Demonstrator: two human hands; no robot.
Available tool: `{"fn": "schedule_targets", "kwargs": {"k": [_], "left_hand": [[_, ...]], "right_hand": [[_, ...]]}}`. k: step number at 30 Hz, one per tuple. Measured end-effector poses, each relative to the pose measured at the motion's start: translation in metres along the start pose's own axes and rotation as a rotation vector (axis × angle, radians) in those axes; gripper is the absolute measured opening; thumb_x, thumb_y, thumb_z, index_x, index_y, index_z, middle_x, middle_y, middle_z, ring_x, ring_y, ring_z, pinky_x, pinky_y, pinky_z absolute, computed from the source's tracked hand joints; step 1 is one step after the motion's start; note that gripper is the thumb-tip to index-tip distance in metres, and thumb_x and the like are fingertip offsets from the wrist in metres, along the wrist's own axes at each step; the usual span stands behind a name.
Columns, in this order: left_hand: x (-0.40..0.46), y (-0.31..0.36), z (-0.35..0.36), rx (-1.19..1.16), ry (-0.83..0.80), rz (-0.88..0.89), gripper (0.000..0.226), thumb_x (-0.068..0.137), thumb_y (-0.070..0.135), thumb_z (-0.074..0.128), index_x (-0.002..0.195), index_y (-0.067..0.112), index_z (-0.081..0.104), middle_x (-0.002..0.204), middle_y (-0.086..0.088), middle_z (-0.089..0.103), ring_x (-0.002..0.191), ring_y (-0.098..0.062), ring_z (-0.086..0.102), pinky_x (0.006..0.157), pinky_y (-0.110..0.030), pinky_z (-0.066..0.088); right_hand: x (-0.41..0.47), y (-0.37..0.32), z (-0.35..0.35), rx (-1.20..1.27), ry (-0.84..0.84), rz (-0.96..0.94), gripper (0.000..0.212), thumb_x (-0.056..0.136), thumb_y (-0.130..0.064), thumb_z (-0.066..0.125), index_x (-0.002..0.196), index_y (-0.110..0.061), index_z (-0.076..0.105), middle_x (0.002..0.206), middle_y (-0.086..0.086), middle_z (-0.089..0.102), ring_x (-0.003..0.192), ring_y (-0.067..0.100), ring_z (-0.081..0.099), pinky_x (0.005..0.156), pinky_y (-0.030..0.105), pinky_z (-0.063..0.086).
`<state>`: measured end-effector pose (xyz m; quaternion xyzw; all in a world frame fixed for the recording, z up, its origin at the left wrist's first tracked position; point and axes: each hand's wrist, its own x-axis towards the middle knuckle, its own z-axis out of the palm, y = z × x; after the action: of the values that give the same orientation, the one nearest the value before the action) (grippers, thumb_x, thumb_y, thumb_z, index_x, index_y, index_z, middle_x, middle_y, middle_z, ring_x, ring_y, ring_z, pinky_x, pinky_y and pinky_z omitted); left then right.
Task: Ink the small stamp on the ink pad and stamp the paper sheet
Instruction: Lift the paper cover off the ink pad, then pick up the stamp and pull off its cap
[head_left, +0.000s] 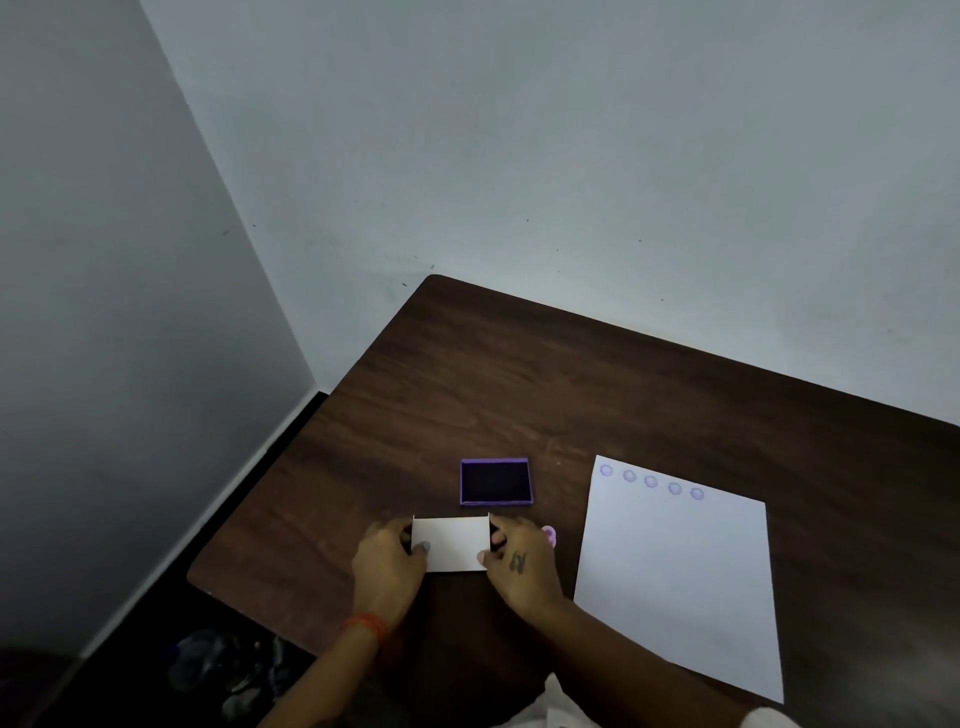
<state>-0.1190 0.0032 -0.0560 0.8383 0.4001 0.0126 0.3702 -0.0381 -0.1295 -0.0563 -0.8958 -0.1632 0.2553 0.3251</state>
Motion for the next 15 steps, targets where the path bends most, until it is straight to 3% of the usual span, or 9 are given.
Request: {"fn": "schedule_targets", "kwargs": {"k": [4,8,13,15], "left_hand": [[0.0,0.002,0.003,0.025,0.039,0.022,0.048,0.083,0.021,0.064,0.128,0.012,0.048,0.129,-0.013,0.049,0.112,-0.027,0.053,0.095,-0.038,0.048],[0.001,0.018,0.007,0.036,0.094,0.139,0.052,0.082,0.024,0.066,0.129,0.017,0.047,0.131,-0.009,0.047,0.119,-0.026,0.046,0.096,-0.038,0.048],[0.001,0.047,0.02,-0.097,-0.037,0.355,0.056,0.079,0.015,0.069,0.129,0.02,0.047,0.131,-0.003,0.048,0.119,-0.018,0.049,0.1,-0.036,0.047],[-0.001,0.056,0.028,-0.126,-0.112,0.399,0.062,0.076,0.012,0.071,0.131,0.02,0.045,0.134,-0.003,0.046,0.122,-0.018,0.047,0.102,-0.038,0.045]], "right_hand": [[0.0,-0.003,-0.002,0.04,-0.022,-0.021,0.045,0.082,-0.016,0.067,0.124,-0.012,0.053,0.117,0.008,0.064,0.103,0.018,0.061,0.093,0.021,0.037],[0.003,-0.007,-0.012,0.073,0.005,-0.031,0.043,0.08,-0.015,0.07,0.12,-0.013,0.056,0.118,0.008,0.064,0.104,0.019,0.062,0.096,0.03,0.048],[0.008,-0.001,-0.041,0.17,0.166,-0.066,0.044,0.078,-0.014,0.072,0.12,-0.019,0.058,0.12,0.005,0.064,0.091,0.004,0.059,0.076,0.006,0.042],[0.007,0.006,-0.052,0.189,0.245,-0.062,0.044,0.076,-0.016,0.074,0.118,-0.02,0.06,0.12,0.004,0.065,0.09,0.003,0.059,0.076,0.008,0.042]]}}
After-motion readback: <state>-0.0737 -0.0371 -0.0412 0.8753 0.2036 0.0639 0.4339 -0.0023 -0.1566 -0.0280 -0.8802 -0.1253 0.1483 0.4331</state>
